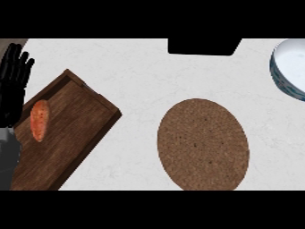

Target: Pick the eggplant from the placemat and place it in the bowl

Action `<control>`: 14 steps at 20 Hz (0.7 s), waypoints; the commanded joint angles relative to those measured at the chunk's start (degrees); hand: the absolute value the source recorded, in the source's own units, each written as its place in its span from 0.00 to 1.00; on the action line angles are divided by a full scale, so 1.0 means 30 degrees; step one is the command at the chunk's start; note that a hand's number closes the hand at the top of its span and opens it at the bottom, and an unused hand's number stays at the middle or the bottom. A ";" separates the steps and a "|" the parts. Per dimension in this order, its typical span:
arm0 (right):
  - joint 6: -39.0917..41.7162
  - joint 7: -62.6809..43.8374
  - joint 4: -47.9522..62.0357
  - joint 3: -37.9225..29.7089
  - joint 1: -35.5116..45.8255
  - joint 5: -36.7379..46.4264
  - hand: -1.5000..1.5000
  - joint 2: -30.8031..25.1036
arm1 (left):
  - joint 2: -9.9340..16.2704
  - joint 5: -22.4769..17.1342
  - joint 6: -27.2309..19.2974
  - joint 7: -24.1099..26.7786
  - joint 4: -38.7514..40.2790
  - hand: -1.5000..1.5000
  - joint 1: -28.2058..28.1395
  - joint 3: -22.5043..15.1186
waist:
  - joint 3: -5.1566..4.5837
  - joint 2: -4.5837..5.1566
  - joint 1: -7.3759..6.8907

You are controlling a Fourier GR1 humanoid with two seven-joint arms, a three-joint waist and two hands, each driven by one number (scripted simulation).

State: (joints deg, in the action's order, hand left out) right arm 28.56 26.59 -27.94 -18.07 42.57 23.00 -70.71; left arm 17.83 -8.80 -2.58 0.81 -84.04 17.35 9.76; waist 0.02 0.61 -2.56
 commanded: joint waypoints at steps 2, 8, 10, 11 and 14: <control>-0.0100 -0.1357 0.0363 0.1448 0.2333 0.1173 1.00 0.2135 | 0.0051 -0.0044 0.0428 0.0606 0.0694 0.50 -0.0125 0.0182 | 0.0004 0.0021 0.0008; -0.1296 -0.2219 0.1534 0.2484 0.3633 0.2496 1.00 0.4505 | 0.0442 -0.0559 0.0869 0.0194 -0.0309 0.50 -0.0861 0.0683 | 0.0013 -0.0004 -0.0019; -0.3147 -0.1180 0.2366 0.2503 0.2848 0.2865 1.00 0.5536 | -0.0026 0.0028 0.0594 0.0745 0.0350 0.50 -0.0670 0.0224 | 0.0030 0.0071 0.0124; -0.3143 -0.2126 0.2347 0.2632 0.3444 0.3088 1.00 0.5731 | 0.0116 -0.0167 0.0400 0.0047 -0.0197 0.50 -0.0393 0.0430 | 0.0020 -0.0010 0.0211; -0.6290 -0.2204 0.3253 0.3170 0.2697 0.4241 1.00 0.6795 | -0.0093 -0.0130 0.0484 0.0019 -0.0375 0.50 -0.0394 0.0129 | 0.0052 0.0140 -0.0077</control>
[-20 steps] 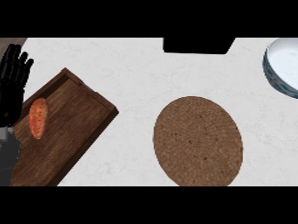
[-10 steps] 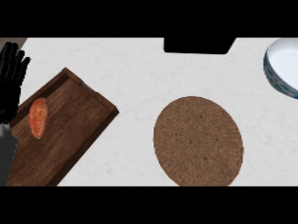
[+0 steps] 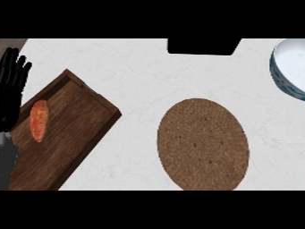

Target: Pick the eggplant from the placemat and place it in the bowl

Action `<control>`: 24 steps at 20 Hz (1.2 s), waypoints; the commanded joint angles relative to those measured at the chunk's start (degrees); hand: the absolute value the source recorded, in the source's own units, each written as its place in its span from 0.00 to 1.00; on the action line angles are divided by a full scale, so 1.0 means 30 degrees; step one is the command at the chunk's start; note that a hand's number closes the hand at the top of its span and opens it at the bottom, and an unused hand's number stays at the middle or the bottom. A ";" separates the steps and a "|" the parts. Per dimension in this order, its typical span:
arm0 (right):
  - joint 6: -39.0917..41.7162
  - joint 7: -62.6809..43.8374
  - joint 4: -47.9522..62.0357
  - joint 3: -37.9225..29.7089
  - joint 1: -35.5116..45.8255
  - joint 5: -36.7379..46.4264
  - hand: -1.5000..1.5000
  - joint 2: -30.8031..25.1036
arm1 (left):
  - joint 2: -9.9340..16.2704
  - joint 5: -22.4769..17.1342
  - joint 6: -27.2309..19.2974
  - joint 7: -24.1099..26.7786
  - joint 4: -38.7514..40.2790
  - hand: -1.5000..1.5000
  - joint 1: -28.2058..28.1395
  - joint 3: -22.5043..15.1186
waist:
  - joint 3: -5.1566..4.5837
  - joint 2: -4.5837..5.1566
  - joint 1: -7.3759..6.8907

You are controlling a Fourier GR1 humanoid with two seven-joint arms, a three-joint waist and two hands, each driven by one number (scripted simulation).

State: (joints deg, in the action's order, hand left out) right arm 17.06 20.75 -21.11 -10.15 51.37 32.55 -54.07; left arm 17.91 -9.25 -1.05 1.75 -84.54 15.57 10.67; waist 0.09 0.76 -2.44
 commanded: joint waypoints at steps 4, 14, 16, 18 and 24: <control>-0.3367 -0.2345 0.2603 0.0129 0.0276 0.1081 1.00 0.2279 | 0.0170 -0.0071 0.0104 -0.0080 0.0166 0.50 0.0259 0.0262 | 0.0022 0.0117 -0.0127; -0.3399 -0.0015 0.4237 -0.3706 0.0036 -0.2650 0.00 0.3551 | -0.0048 0.0176 0.0089 0.0209 0.0459 0.50 0.0270 0.0103 | 0.0075 0.0209 -0.0139; -0.4535 0.0163 0.3995 -0.4515 0.0350 -0.3351 0.00 0.3553 | -0.0388 0.0469 -0.0264 -0.0082 -0.0039 0.50 0.0273 -0.0314 | 0.0088 0.0192 -0.0257; -0.5142 0.0228 0.3799 -0.5328 0.0503 -0.4020 0.00 0.2524 | -0.0211 0.0167 0.0122 0.0364 -0.0193 0.50 -0.0309 0.0002 | 0.0071 0.0161 -0.0275; -0.5975 0.1186 0.4104 -0.7372 -0.0726 -0.5756 0.00 0.0855 | 0.0080 -0.0124 0.0141 -0.0163 0.0545 0.50 0.0643 0.0414 | 0.0079 0.0195 0.0140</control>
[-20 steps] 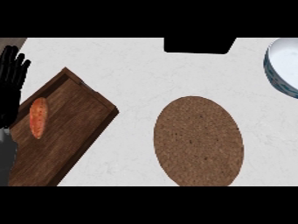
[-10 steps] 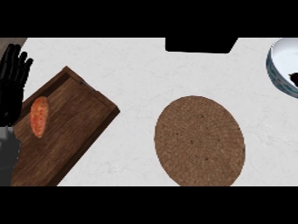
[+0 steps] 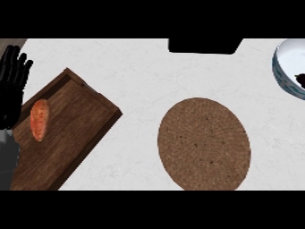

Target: Pick the eggplant from the placemat and place it in the bowl

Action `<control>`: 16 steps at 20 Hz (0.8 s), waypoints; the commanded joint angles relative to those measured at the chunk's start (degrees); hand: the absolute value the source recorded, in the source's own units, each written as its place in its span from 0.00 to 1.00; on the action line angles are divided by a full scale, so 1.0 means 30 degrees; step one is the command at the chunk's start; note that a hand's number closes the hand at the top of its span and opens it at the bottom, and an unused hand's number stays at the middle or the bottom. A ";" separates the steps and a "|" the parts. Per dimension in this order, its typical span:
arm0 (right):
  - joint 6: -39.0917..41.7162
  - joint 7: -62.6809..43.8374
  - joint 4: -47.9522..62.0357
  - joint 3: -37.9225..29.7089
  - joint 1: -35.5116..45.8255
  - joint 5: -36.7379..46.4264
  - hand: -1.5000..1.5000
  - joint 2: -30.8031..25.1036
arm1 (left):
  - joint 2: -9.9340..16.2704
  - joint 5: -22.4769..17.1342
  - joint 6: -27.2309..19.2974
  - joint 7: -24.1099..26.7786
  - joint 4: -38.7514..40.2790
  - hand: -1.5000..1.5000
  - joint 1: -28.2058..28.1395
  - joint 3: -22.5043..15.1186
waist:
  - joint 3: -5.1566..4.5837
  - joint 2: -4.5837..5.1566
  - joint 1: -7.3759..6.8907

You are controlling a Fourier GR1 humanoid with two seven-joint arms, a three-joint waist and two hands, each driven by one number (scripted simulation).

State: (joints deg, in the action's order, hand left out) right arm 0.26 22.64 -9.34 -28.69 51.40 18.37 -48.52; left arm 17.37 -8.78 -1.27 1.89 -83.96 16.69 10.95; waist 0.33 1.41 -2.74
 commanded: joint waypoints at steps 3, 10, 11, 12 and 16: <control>-0.0314 0.0509 0.0651 -0.2198 -0.1514 -0.1907 0.00 -0.1821 | 0.0027 0.0221 -0.0620 -0.1211 -0.1049 0.50 0.0337 -0.0142 | 0.0045 -0.0056 0.0132; 0.2911 0.2272 0.1174 -0.3993 -0.4225 -0.3634 0.00 -0.3905 | 0.0273 -0.0137 -0.0086 -0.0580 -0.0893 0.50 -0.0180 0.0297 | 0.0121 -0.0020 0.0393; 0.3183 0.1435 0.1187 -0.4170 -0.3859 -0.3773 0.00 -0.4770 | -0.0119 0.0042 -0.0070 -0.0210 -0.0787 0.50 -0.0533 -0.0062 | 0.0144 0.0075 0.0288; 0.3792 0.2200 0.1206 -0.4396 -0.4488 -0.4019 0.00 -0.4637 | 0.0222 -0.0013 0.0082 0.0058 -0.0550 0.50 -0.0687 0.0307 | 0.0128 0.0033 0.0377; 0.5346 0.2677 0.1369 -0.4610 -0.5877 -0.4214 0.00 -0.5286 | 0.0460 -0.0310 0.0180 -0.0584 -0.0629 0.50 -0.0448 0.0504 | 0.0171 0.0012 0.0473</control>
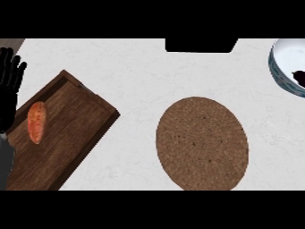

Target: Pick the eggplant from the placemat and place it in the bowl

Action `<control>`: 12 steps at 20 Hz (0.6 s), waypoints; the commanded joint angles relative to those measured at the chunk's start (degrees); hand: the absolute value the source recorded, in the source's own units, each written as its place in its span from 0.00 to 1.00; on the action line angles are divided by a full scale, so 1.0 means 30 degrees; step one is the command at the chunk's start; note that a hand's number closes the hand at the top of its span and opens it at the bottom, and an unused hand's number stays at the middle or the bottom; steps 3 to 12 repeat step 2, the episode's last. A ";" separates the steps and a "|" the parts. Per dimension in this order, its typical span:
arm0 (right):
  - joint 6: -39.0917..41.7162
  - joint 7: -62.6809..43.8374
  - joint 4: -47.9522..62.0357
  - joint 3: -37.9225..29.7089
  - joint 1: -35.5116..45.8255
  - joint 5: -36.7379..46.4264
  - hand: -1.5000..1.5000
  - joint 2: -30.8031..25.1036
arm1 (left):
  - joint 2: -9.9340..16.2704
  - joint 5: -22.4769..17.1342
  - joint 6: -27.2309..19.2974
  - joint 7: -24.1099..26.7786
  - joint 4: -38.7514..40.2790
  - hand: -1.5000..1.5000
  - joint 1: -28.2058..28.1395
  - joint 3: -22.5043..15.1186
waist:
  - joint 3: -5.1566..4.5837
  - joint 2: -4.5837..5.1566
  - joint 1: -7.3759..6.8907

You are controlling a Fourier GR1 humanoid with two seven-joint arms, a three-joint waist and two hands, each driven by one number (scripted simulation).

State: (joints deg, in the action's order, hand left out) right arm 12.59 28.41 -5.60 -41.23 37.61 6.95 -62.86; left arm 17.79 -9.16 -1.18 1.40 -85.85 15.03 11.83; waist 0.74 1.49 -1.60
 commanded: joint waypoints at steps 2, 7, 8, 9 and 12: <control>0.2137 0.0587 0.0194 -0.0736 -0.1595 -0.0706 0.00 -0.1159 | -0.0219 0.0024 -0.0185 0.0089 -0.0288 0.50 -0.0287 0.0006 | 0.0048 -0.0041 0.0125; 0.2137 0.0587 0.0194 -0.0736 -0.1595 -0.0706 0.00 -0.1159 | -0.0219 0.0024 -0.0185 0.0089 -0.0288 0.50 -0.0287 0.0006 | 0.0048 -0.0041 0.0125; 0.2137 0.0587 0.0194 -0.0736 -0.1595 -0.0706 0.00 -0.1159 | -0.0219 0.0024 -0.0185 0.0089 -0.0288 0.50 -0.0287 0.0006 | 0.0048 -0.0041 0.0125; 0.2137 0.0587 0.0194 -0.0736 -0.1595 -0.0706 0.00 -0.1159 | -0.0219 0.0024 -0.0185 0.0089 -0.0288 0.50 -0.0287 0.0006 | 0.0048 -0.0041 0.0125; 0.2137 0.0587 0.0194 -0.0736 -0.1595 -0.0706 0.00 -0.1159 | -0.0219 0.0024 -0.0185 0.0089 -0.0288 0.50 -0.0287 0.0006 | 0.0048 -0.0041 0.0125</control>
